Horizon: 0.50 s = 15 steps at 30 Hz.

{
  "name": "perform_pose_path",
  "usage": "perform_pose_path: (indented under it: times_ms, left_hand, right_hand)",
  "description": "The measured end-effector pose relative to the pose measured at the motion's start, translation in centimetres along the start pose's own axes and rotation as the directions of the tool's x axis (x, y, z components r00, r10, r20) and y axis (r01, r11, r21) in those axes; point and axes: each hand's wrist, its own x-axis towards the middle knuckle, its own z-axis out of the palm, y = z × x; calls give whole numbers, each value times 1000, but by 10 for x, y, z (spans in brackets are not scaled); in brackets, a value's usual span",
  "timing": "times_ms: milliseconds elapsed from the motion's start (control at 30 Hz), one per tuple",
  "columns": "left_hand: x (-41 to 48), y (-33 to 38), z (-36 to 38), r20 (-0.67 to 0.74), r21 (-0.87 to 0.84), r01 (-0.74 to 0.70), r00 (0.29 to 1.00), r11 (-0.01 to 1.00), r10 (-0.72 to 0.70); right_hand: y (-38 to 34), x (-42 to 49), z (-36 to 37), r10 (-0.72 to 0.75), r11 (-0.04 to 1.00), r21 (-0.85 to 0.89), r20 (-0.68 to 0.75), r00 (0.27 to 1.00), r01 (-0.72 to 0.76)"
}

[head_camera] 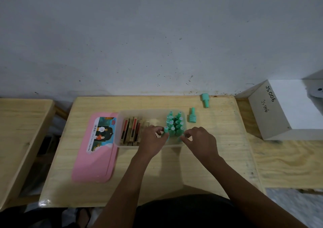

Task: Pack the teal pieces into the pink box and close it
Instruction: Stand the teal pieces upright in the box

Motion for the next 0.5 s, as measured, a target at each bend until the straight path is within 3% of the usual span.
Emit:
perform_pose_path:
  times_ms: [233, 500]
  left_hand:
    - [-1, 4, 7, 34, 64, -24, 999, 998, 22]
    - [3, 5, 16, 89, 99, -41, 996, 994, 32]
  right_hand:
    - [-4, 7, 17, -22, 992, -122, -55, 998, 15]
    - [-6, 14, 18, 26, 995, -91, -39, 999, -29]
